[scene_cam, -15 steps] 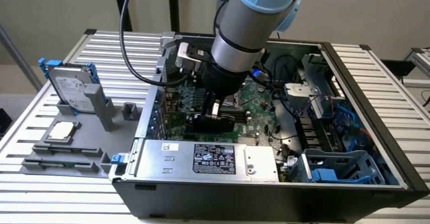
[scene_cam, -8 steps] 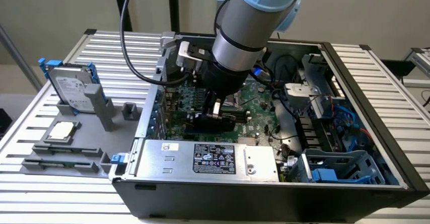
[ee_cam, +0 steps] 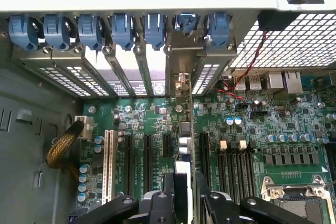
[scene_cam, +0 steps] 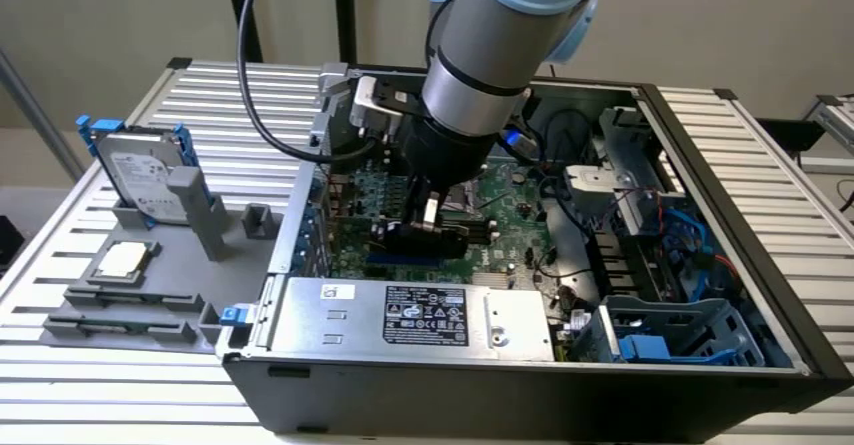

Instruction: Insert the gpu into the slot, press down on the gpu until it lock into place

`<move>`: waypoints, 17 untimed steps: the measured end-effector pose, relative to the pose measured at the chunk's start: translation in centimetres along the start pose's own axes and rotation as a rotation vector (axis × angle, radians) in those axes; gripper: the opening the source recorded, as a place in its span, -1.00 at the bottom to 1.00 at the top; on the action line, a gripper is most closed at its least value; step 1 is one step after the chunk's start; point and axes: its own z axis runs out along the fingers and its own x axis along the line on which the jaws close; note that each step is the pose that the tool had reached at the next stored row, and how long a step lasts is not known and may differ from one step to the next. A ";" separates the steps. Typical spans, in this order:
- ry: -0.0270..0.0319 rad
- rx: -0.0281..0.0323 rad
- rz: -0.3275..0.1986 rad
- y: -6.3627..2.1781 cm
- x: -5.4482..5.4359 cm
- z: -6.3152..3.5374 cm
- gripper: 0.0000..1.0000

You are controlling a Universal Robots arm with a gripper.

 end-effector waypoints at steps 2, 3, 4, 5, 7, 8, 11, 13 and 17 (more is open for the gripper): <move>-0.0001 0.0000 0.000 0.00 0.0 0.01 -0.47; 0.0000 0.0000 0.000 0.00 -0.1 0.01 -0.47; 0.0001 0.0000 0.000 0.00 -0.1 0.01 -0.47; 0.0000 0.0000 0.000 0.00 -0.1 0.01 -0.47; 0.0000 0.0000 0.000 0.01 -0.2 0.01 -0.47; -0.0001 0.0000 0.000 0.00 -0.2 0.02 -0.47; -0.0001 0.0001 0.000 0.01 -0.2 0.02 -0.47; 0.0001 0.0000 0.000 0.01 -0.2 0.03 -0.47; -0.0001 0.0006 0.000 0.00 -0.2 0.08 -0.47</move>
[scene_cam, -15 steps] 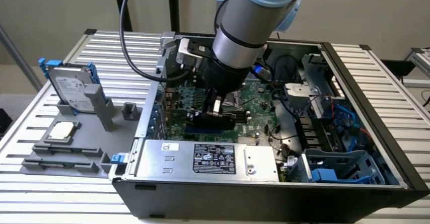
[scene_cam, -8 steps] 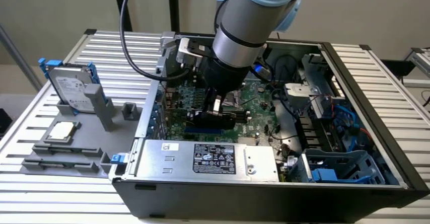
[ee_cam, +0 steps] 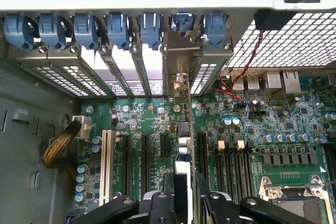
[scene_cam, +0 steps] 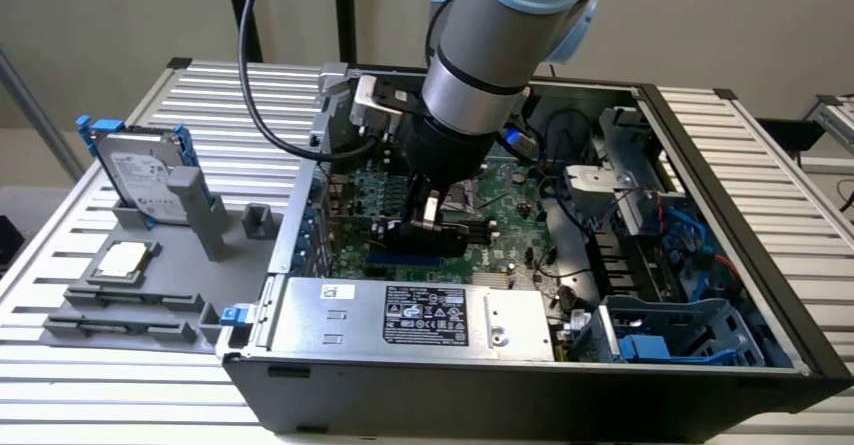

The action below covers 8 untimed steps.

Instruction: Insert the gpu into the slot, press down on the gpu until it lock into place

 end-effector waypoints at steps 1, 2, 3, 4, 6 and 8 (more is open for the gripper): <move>0.0001 0.0000 0.000 0.00 0.0 0.01 -0.47; 0.0000 0.0000 0.000 0.00 0.0 0.02 -0.47; 0.0000 0.0001 0.000 -0.01 0.0 0.03 -0.47; 0.0001 0.0000 0.000 -0.01 0.0 0.05 -0.47; 0.0001 0.0001 0.000 -0.02 0.0 0.08 -0.47; 0.0002 0.0000 0.000 -0.02 0.0 0.09 -0.47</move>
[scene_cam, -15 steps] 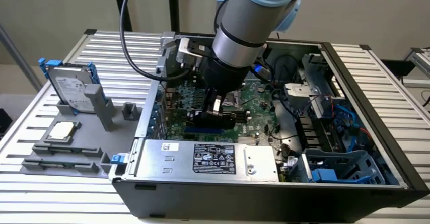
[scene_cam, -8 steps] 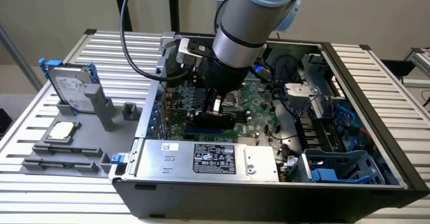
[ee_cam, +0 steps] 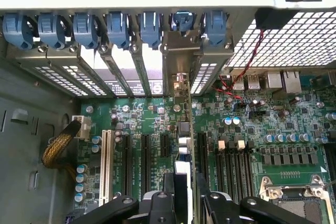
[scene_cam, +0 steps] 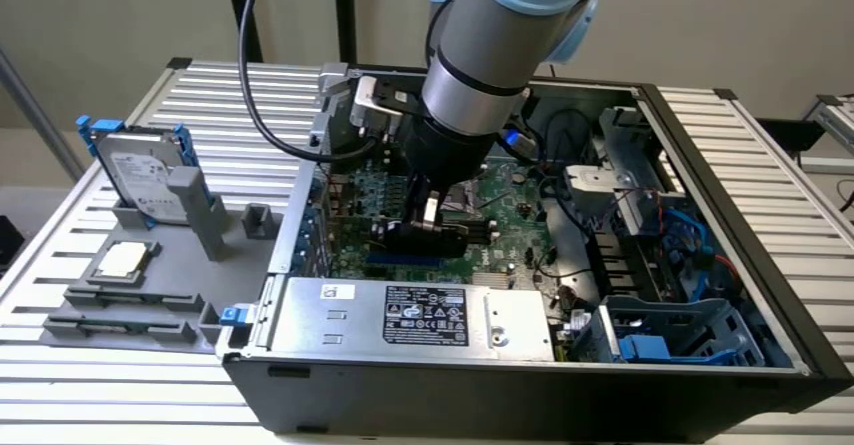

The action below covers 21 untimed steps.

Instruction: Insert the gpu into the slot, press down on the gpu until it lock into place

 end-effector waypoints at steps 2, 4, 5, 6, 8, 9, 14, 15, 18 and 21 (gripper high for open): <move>-0.0002 0.0000 0.000 -0.01 0.0 0.03 -0.47; 0.0003 0.0001 0.000 -0.01 0.0 0.05 -0.47; 0.0011 0.0002 0.000 -0.02 0.0 0.06 -0.47; 0.0023 0.0003 0.001 -0.02 0.0 0.07 -0.47; 0.0060 0.0005 0.001 -0.02 0.0 0.09 -0.47; 0.0088 0.0006 0.002 -0.02 0.0 0.09 -0.47; 0.0194 0.0013 0.004 -0.02 -0.1 0.12 -0.47; 0.0198 0.0012 0.004 -0.02 -0.2 0.12 -0.47; 0.0200 0.0012 0.004 -0.01 -0.4 0.12 -0.47; 0.0199 0.0013 0.004 -0.01 -0.4 0.13 -0.47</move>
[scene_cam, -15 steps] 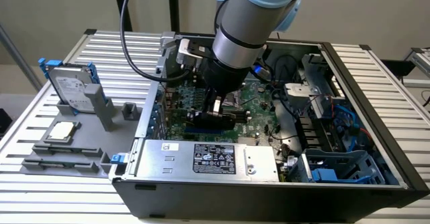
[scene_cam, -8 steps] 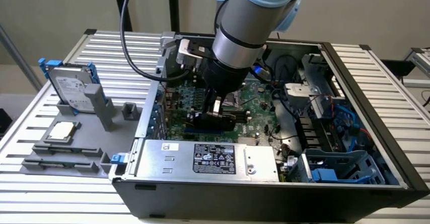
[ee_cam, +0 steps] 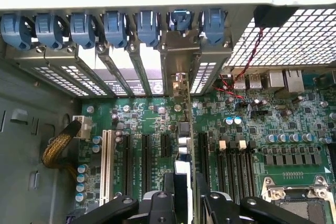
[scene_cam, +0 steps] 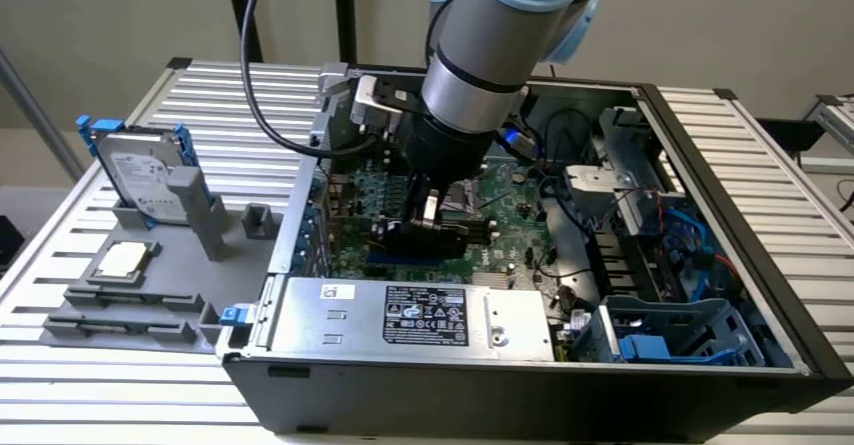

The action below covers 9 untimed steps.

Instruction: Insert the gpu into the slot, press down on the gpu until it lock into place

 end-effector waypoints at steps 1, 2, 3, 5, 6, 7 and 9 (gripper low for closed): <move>-0.0001 0.0000 0.000 0.00 0.0 0.00 -0.47; -0.0001 0.0000 0.000 0.00 0.0 0.00 -0.47; -0.0001 0.0000 0.000 0.00 0.0 0.00 -0.47; 0.0001 -0.0001 0.000 0.00 0.0 0.01 -0.47; 0.0002 -0.0001 0.000 0.00 0.0 0.01 -0.47; 0.0001 -0.0001 0.000 -0.01 0.0 0.03 -0.47; -0.0001 0.0000 0.000 -0.01 0.0 0.06 -0.47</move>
